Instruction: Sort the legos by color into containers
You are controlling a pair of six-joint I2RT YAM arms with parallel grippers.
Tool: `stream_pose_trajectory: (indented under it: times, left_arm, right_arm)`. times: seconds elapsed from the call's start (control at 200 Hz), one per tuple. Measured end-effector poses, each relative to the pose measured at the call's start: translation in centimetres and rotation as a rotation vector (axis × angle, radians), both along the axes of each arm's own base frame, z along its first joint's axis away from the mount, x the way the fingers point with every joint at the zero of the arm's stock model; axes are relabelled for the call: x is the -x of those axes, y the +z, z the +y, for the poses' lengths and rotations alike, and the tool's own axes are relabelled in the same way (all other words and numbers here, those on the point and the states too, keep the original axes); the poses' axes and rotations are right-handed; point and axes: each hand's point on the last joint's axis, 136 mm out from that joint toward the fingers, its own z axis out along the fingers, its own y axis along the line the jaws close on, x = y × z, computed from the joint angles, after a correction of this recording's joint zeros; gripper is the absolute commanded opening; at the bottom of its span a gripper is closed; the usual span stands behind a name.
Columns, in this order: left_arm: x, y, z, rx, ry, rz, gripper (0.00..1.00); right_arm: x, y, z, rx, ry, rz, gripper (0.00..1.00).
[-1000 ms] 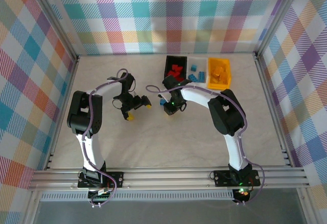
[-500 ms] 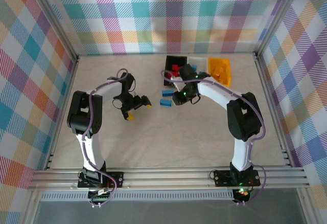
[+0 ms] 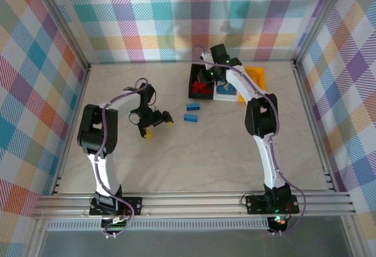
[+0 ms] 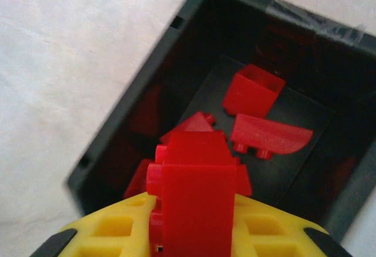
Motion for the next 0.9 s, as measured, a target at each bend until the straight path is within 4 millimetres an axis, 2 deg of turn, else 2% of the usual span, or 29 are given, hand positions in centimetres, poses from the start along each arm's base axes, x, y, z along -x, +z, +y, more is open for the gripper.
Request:
stream_pose_trajectory:
  times: [0.09,0.28,0.425,0.56,0.665,0.81,0.905]
  left_arm:
    - [-0.1,0.1,0.0,0.000,-0.003,-0.004,1.00]
    - [-1.1,1.4,-1.0,0.012,-0.053,-0.055,1.00]
    - [-2.4,3.3,-3.4,0.034,-0.132,-0.134,1.00]
    - [-3.3,4.2,-6.1,0.030,-0.225,-0.201,1.00]
    - [-3.6,4.3,-7.9,0.021,-0.288,-0.237,1.00]
    - [-3.6,3.2,-9.9,0.011,-0.346,-0.245,1.00]
    - [-4.1,2.2,-10.7,-0.014,-0.382,-0.253,1.00]
  right_arm:
    - [-0.7,-1.4,0.0,0.003,-0.003,0.006,0.35]
    - [-0.7,-1.0,0.0,0.001,-0.007,-0.005,0.51]
    - [1.4,0.1,-0.7,-0.006,-0.007,0.006,0.54]
    - [4.2,3.4,-1.5,-0.046,-0.015,-0.017,0.56]
    - [7.0,7.0,-2.4,-0.079,-0.016,-0.075,0.56]
    - [9.8,12.4,-3.9,-0.129,-0.030,-0.169,0.52]
    - [10.7,14.7,-4.0,-0.168,-0.011,-0.178,0.51]
